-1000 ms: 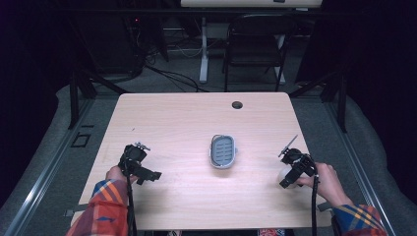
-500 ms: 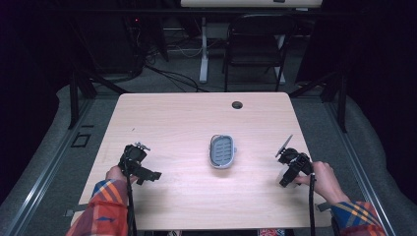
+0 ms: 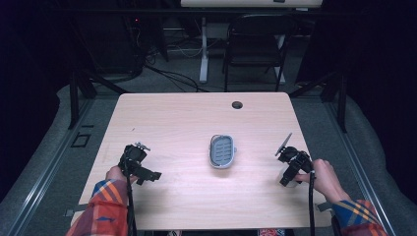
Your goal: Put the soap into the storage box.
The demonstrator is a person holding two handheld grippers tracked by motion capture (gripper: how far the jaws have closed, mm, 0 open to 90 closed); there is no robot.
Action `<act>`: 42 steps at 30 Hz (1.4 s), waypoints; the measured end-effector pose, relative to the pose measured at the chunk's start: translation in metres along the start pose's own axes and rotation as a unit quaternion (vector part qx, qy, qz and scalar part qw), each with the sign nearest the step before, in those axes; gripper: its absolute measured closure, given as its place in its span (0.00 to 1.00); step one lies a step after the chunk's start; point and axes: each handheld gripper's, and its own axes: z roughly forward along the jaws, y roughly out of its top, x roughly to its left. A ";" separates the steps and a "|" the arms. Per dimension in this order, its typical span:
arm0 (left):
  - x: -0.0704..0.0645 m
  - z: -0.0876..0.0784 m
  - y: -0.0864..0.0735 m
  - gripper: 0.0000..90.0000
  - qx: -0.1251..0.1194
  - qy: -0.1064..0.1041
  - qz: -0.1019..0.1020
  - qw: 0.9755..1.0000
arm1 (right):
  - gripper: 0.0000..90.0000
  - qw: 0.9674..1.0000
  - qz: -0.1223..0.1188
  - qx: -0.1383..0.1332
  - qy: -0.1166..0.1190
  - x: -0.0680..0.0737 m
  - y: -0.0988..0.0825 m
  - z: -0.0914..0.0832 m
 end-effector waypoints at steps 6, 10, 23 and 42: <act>0.000 0.000 0.000 0.00 0.002 0.000 0.000 1.000 | 0.27 1.000 -0.011 0.013 -0.003 -0.001 0.002 -0.005; 0.000 0.000 0.000 0.00 0.002 0.000 -0.001 1.000 | 0.27 1.000 -0.009 0.003 -0.005 0.000 0.001 -0.004; 0.000 0.000 0.000 0.00 0.002 0.000 -0.001 1.000 | 0.27 1.000 -0.019 0.003 -0.013 0.001 0.011 -0.006; 0.000 0.000 0.000 0.00 -0.001 -0.002 -0.001 1.000 | 0.27 0.999 -0.040 -0.002 -0.017 0.008 0.029 -0.012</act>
